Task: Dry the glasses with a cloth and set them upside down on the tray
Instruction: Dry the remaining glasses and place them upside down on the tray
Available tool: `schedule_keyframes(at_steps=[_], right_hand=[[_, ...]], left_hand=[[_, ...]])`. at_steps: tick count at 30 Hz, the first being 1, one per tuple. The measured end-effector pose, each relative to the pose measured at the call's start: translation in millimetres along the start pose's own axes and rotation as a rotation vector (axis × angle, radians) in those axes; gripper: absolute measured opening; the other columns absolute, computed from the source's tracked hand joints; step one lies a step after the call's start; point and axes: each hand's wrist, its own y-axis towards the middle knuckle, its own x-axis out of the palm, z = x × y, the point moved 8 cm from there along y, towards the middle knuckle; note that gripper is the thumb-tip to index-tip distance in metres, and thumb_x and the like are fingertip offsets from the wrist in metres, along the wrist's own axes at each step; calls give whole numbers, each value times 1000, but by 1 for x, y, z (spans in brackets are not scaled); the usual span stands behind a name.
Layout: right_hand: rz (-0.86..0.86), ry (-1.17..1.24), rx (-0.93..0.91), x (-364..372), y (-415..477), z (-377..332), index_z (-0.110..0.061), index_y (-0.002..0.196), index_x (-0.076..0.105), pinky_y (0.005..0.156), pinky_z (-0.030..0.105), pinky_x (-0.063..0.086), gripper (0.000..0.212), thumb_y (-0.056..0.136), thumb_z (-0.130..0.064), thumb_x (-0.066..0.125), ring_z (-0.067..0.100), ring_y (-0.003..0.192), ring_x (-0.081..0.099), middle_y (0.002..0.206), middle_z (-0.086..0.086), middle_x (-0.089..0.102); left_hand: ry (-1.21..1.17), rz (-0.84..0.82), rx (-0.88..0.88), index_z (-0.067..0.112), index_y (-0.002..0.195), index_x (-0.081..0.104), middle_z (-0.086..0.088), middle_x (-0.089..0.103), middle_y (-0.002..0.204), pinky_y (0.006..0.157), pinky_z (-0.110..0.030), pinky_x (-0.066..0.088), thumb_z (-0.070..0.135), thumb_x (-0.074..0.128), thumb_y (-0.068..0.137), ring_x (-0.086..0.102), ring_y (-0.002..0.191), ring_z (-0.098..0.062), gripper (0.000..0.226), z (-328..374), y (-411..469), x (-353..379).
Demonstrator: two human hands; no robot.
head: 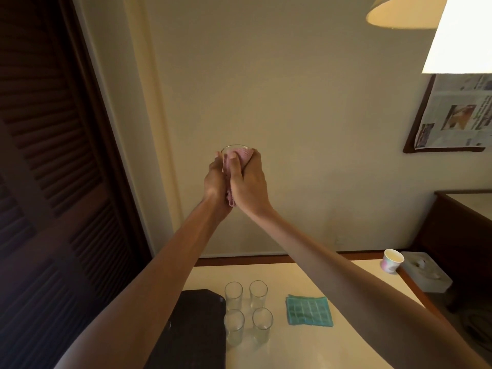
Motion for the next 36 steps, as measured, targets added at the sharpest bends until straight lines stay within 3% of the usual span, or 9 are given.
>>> schedule_keyframes(at_steps=[4, 10, 14, 19, 24, 29, 32, 34, 36], right_hand=[[-41, 37, 107, -4, 20, 2, -20, 113, 53, 86, 32, 51, 39, 99, -55, 44, 13, 93, 65, 104, -4, 66], [-71, 438, 712, 1, 13, 31, -14, 74, 70, 77, 40, 56, 65, 100, -60, 31, 27, 69, 70, 61, 5, 71], [-69, 212, 458, 9, -1, 28, -18, 96, 67, 81, 42, 60, 70, 91, -76, 28, 20, 80, 74, 86, 3, 76], [-1, -85, -35, -3, 4, -17, -9, 125, 46, 85, 34, 51, 47, 101, -50, 44, 23, 104, 64, 120, 7, 62], [-79, 277, 357, -2, 29, -2, -18, 101, 65, 84, 43, 58, 60, 94, -70, 34, 24, 76, 71, 80, 5, 72], [-126, 497, 586, 4, 7, -2, -19, 81, 71, 69, 36, 58, 69, 101, -66, 24, 21, 63, 71, 65, 1, 73], [-145, 344, 431, 12, -8, -1, -19, 96, 68, 74, 35, 60, 66, 95, -72, 29, 15, 72, 73, 74, -2, 74], [-97, 160, 197, 7, -11, -13, -16, 116, 56, 73, 30, 57, 50, 99, -61, 41, 11, 80, 71, 89, -3, 71], [-53, 53, -9, 3, -10, -23, -12, 139, 41, 94, 25, 50, 55, 101, -50, 46, 14, 109, 64, 124, 3, 63]], left_hand=[[-31, -62, -17, 10, 120, 70, -11, 78, 100, 61, -31, 58, 50, 26, 112, 75, 89, -25, 60, 0, -11, 9], [257, -41, 67, 15, 100, 69, -1, 72, 73, 56, -31, 45, 60, 44, 104, 65, 69, -23, 52, 9, -15, 14], [168, 8, 77, 17, 88, 74, 4, 73, 68, 55, -25, 50, 52, 45, 107, 71, 67, -13, 50, 10, -12, 10], [25, 31, 93, 12, 91, 74, -2, 73, 74, 59, -28, 53, 43, 45, 109, 69, 72, -17, 46, 13, -9, 0], [125, -21, 117, 17, 91, 73, 1, 75, 73, 69, -33, 54, 51, 29, 111, 70, 77, -18, 59, 17, -16, 8], [216, -29, 153, 18, 102, 76, -3, 74, 90, 75, -36, 49, 65, 50, 98, 69, 83, -24, 53, 30, -19, 8], [164, -26, 171, 10, 110, 75, -7, 78, 95, 72, -30, 56, 58, 55, 98, 76, 90, -23, 53, 36, -19, 7], [169, -17, 210, 9, 87, 70, -2, 69, 64, 49, -23, 50, 46, 46, 107, 67, 60, -19, 48, 40, -21, 5], [149, -20, 179, 9, 84, 65, -2, 64, 54, 44, -22, 48, 41, 40, 111, 63, 50, -16, 49, 39, -25, 5]])
